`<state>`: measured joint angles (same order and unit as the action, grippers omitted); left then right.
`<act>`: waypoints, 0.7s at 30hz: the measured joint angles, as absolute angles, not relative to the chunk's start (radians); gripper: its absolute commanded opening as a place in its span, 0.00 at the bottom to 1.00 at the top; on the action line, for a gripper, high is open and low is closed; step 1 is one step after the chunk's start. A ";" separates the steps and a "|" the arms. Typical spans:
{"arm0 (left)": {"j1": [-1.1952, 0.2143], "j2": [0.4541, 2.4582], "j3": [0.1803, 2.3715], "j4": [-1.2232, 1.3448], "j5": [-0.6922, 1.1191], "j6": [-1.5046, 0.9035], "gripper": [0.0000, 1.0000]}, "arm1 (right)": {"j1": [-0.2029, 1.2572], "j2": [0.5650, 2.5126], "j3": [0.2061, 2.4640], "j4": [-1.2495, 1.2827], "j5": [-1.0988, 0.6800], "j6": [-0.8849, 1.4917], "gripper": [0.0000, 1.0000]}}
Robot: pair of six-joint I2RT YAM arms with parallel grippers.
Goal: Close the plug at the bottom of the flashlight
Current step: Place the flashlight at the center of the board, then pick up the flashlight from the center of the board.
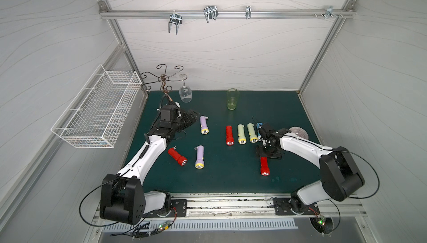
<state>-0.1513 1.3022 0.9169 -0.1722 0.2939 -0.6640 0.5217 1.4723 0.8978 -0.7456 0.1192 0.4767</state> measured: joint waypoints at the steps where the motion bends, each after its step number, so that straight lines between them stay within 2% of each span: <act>1: -0.157 1.318 0.922 -0.184 0.287 -0.650 0.98 | 0.521 1.466 0.918 -0.747 0.125 0.470 0.99; 7: -0.223 1.436 1.021 -0.302 0.207 -0.536 0.97 | 0.506 1.429 0.999 -0.736 0.139 0.424 0.99; 21: -0.332 1.934 1.524 -0.643 -0.098 -0.302 0.93 | 0.431 1.390 0.962 -0.612 0.045 0.392 0.99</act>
<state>-0.3317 1.9339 1.5242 -0.6426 -0.0978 -0.3023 0.4313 1.3895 0.9619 -0.6121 0.0452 0.3916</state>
